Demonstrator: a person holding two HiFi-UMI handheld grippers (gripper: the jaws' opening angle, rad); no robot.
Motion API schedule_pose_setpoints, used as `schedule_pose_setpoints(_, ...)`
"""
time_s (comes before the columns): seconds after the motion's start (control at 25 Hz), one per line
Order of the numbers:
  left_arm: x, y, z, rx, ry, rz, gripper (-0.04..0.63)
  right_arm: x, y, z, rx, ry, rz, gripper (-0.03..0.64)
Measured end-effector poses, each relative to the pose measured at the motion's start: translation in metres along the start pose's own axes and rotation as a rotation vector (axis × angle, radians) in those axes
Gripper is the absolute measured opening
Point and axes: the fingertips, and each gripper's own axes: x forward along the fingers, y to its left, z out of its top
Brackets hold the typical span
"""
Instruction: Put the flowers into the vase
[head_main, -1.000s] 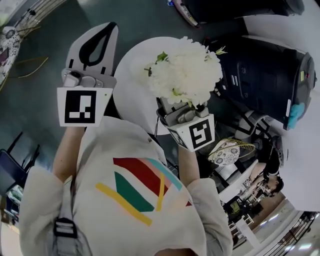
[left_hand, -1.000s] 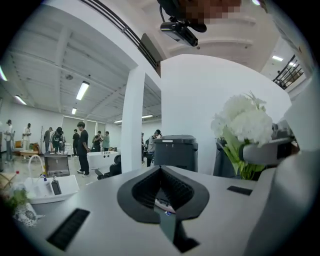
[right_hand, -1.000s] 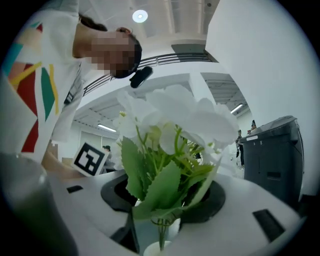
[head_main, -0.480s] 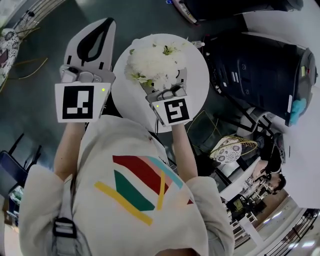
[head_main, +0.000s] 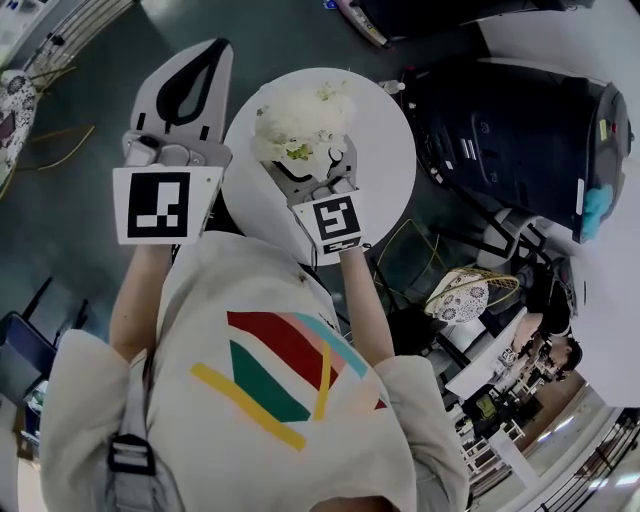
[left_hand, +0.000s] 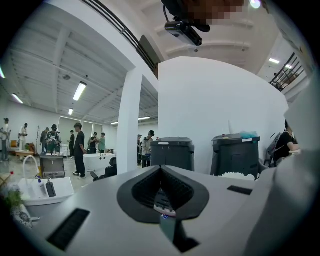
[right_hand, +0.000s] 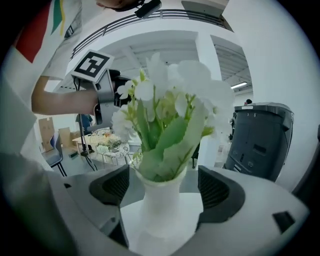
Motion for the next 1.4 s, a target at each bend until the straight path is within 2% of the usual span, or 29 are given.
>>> schedule_pose_setpoints(0.2, 0.003, -0.002, 0.006, 0.003, -0.010, -0.004, 0.005, -0.002, 0.000, -0.046, 0.045, 0.095, 0.025, 0.410)
schedule_pose_setpoints(0.36, 0.005, -0.005, 0.008, 0.008, -0.018, -0.018, 0.005, -0.003, 0.017, -0.152, -0.022, 0.389, 0.113, 0.410)
schedule_pose_setpoints(0.44, 0.005, -0.008, 0.011, 0.011, -0.026, -0.027, 0.005, -0.014, 0.031, -0.191, -0.008, 0.499, 0.167, 0.410)
schedule_pose_setpoints(0.56, 0.007, -0.012, 0.016, 0.017, -0.037, -0.045, 0.005, -0.032, 0.042, -0.211, 0.030, 0.538, 0.163, 0.408)
schedule_pose_setpoints(0.84, 0.013, -0.030, 0.027, 0.032, -0.055, -0.080, 0.005, -0.110, 0.035, -0.241, 0.190, 0.566, 0.009, 0.408)
schedule_pose_setpoints(0.96, 0.017, -0.039, 0.037, 0.062, -0.073, -0.091, 0.005, -0.148, 0.018, -0.236, 0.328, 0.498, -0.122, 0.408)
schedule_pose_setpoints(1.12, 0.017, -0.045, 0.047, 0.072, -0.072, -0.108, 0.005, -0.180, -0.020, -0.188, 0.460, 0.298, -0.345, 0.408)
schedule_pose_setpoints(1.28, 0.016, -0.056, 0.063, 0.093, -0.093, -0.139, 0.005, -0.198, -0.056, -0.095, 0.480, -0.007, -0.472, 0.407)
schedule_pose_setpoints(1.36, 0.015, -0.063, 0.072, 0.096, -0.109, -0.154, 0.005, -0.212, -0.073, -0.039, 0.437, -0.170, -0.551, 0.403)
schedule_pose_setpoints(1.4, 0.014, -0.066, 0.077, 0.096, -0.119, -0.162, 0.005, -0.220, -0.080, -0.014, 0.401, -0.231, -0.603, 0.369)
